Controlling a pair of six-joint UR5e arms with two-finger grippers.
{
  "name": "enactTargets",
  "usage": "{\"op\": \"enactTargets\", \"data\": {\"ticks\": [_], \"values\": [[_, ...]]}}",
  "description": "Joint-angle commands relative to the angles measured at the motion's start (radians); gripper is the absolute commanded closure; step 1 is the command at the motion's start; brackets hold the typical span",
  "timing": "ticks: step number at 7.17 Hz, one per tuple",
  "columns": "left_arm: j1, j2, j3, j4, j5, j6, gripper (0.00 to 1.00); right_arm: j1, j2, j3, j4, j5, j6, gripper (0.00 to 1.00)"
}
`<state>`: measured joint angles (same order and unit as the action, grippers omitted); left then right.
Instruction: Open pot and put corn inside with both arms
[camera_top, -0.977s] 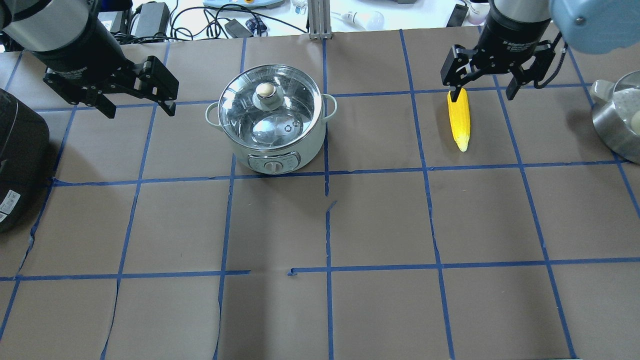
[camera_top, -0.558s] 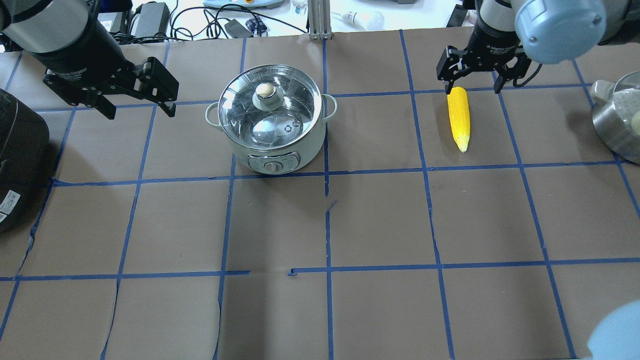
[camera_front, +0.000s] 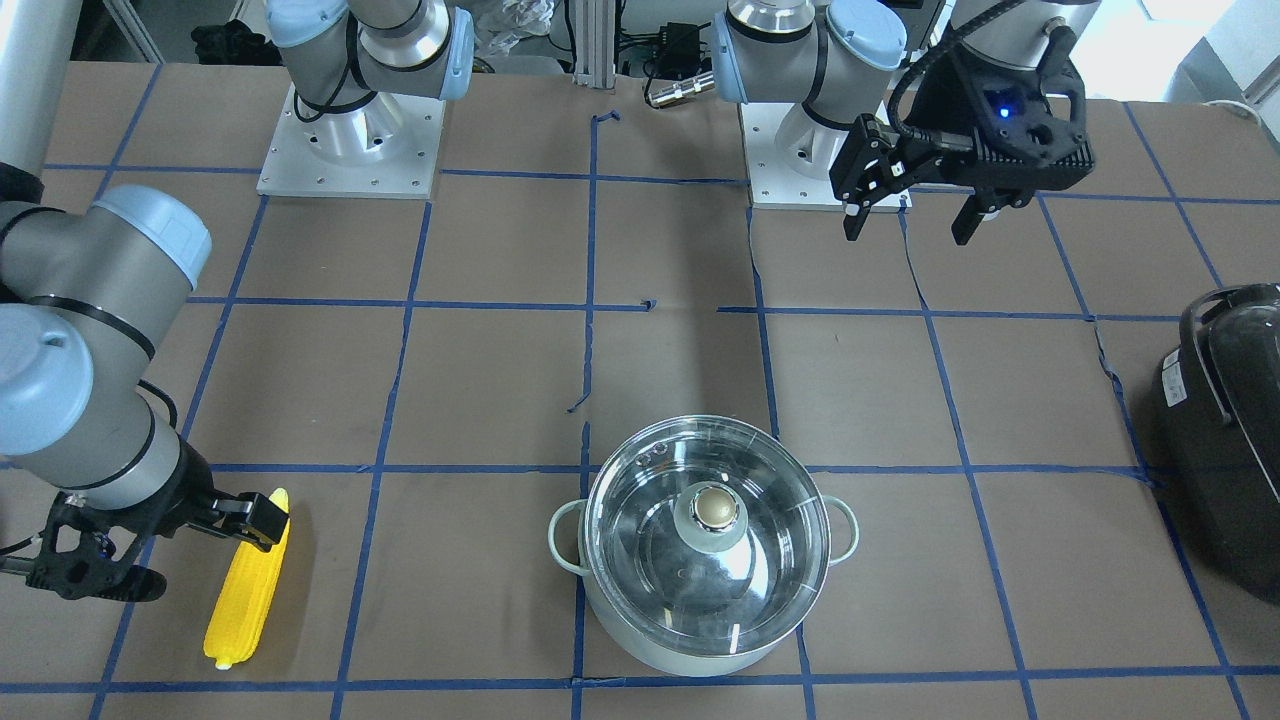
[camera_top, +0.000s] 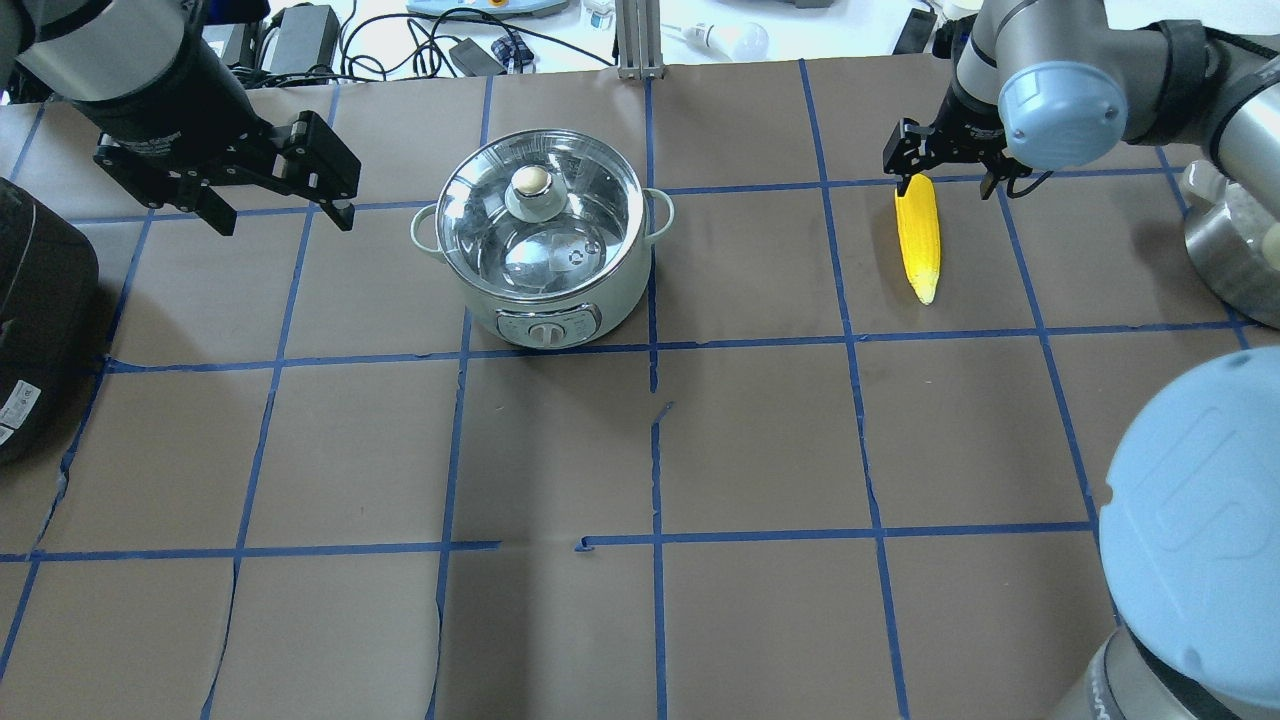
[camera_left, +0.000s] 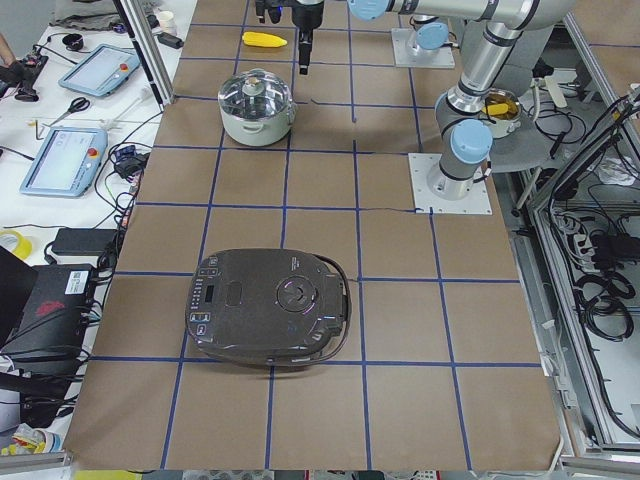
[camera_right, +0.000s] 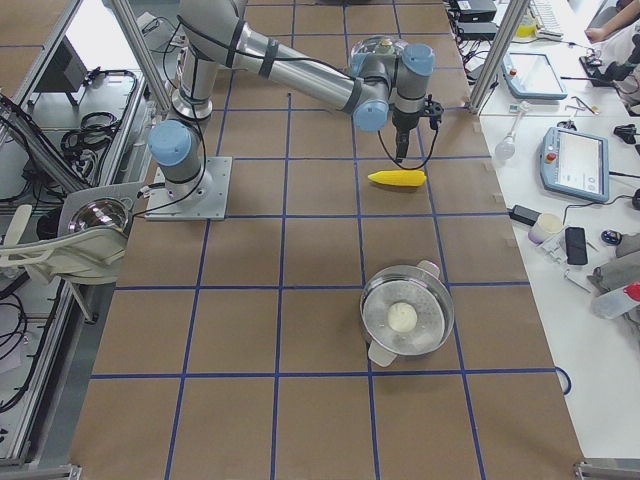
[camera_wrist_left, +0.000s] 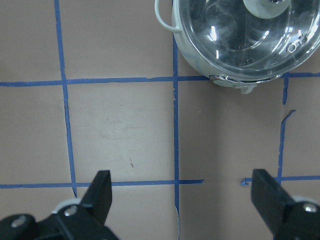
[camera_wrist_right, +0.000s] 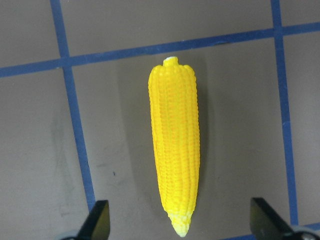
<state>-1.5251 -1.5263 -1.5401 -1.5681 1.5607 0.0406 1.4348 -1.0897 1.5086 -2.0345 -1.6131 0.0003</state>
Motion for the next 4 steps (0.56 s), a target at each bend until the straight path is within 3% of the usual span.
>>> {"op": "enactTargets", "data": {"ticks": [1, 2, 4], "values": [[-0.029, -0.098, 0.018, 0.087, -0.002, -0.091, 0.0, -0.004, 0.089, 0.009, -0.068, -0.007, 0.0, 0.0], [-0.079, -0.182, 0.031, 0.183, -0.002, -0.147, 0.0, -0.007, 0.112, 0.009, -0.081, -0.008, 0.0, 0.0], [-0.154, -0.328, 0.107, 0.255, 0.001, -0.234, 0.0, -0.01, 0.141, 0.01, -0.081, -0.039, 0.019, 0.0]]}}
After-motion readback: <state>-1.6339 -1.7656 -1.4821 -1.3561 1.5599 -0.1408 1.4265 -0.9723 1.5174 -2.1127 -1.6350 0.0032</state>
